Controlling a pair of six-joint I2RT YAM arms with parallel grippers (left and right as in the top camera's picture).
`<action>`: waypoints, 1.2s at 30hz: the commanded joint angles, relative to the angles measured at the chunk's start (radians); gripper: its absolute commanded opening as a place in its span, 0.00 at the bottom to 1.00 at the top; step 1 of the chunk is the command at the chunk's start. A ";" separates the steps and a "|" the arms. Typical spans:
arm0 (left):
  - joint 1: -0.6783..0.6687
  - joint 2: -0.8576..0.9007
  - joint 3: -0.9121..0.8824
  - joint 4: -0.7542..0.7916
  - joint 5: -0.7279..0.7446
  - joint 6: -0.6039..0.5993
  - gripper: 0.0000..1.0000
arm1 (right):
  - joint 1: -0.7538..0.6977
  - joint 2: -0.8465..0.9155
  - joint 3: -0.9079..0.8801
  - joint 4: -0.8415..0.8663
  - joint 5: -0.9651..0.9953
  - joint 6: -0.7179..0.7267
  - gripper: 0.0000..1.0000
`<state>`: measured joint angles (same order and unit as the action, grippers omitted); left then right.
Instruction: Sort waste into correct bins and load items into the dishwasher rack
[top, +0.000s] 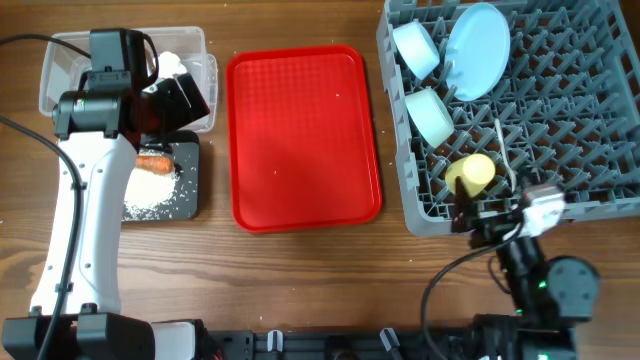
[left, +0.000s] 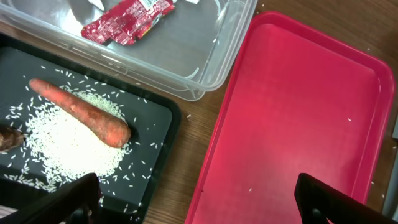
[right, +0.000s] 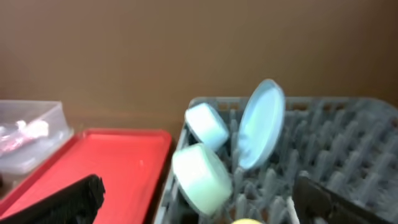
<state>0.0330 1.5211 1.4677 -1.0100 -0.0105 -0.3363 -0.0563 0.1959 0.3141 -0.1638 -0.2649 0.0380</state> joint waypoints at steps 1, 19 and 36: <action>0.006 0.000 0.010 0.002 -0.010 -0.012 1.00 | 0.039 -0.129 -0.165 0.113 0.003 0.040 1.00; 0.006 0.000 0.010 0.002 -0.010 -0.012 1.00 | 0.039 -0.191 -0.309 0.185 0.047 0.051 1.00; -0.019 -0.038 0.010 -0.002 -0.012 -0.009 1.00 | 0.039 -0.191 -0.309 0.185 0.047 0.051 1.00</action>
<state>0.0326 1.5211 1.4677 -1.0103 -0.0109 -0.3363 -0.0219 0.0193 0.0078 0.0162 -0.2340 0.0757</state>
